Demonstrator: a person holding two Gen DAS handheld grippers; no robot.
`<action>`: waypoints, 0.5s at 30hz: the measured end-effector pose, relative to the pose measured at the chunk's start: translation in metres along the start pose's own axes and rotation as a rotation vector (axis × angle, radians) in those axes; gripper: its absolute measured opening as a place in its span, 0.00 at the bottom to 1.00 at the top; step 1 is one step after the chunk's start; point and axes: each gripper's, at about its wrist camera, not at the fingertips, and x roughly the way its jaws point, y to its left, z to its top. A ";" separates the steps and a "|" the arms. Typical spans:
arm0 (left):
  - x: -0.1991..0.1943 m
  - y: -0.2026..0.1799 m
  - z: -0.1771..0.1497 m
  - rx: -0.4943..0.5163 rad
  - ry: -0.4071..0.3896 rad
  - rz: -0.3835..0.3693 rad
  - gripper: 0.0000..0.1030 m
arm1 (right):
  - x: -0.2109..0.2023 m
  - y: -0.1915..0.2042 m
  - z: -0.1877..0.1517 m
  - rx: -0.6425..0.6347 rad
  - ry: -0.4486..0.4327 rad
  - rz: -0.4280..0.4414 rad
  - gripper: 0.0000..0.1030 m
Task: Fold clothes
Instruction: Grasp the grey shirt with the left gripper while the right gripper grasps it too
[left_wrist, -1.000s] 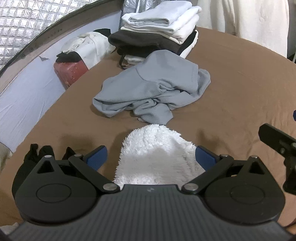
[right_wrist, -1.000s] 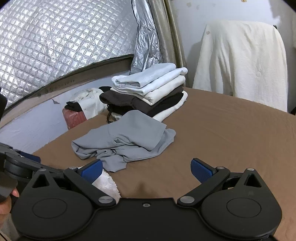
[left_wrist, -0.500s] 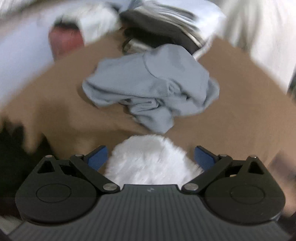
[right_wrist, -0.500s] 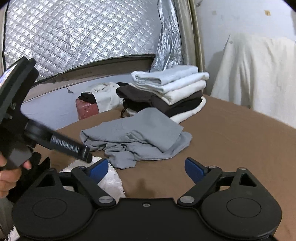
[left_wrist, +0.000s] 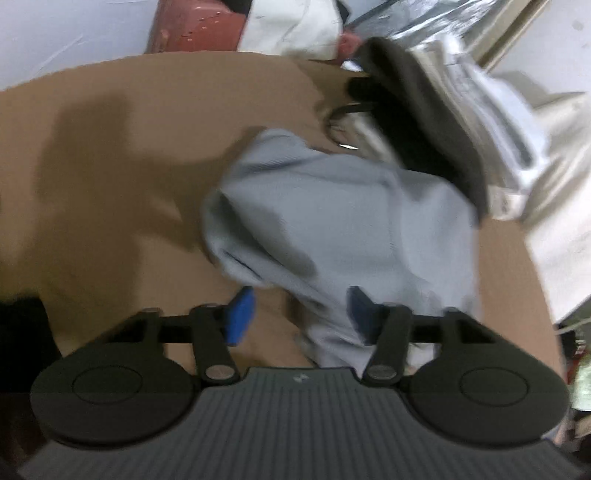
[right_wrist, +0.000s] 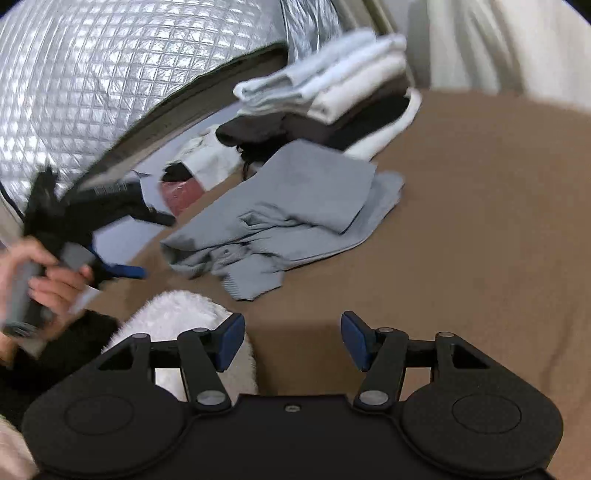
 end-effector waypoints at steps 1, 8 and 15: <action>0.004 0.005 0.006 -0.006 -0.005 -0.010 0.51 | 0.007 -0.005 0.006 0.023 0.015 0.016 0.62; 0.035 0.038 0.037 -0.085 -0.041 -0.067 0.66 | 0.060 -0.008 0.060 0.029 0.050 0.096 0.88; 0.069 0.064 0.058 -0.175 -0.056 -0.095 0.88 | 0.124 0.004 0.083 0.059 0.079 0.150 0.88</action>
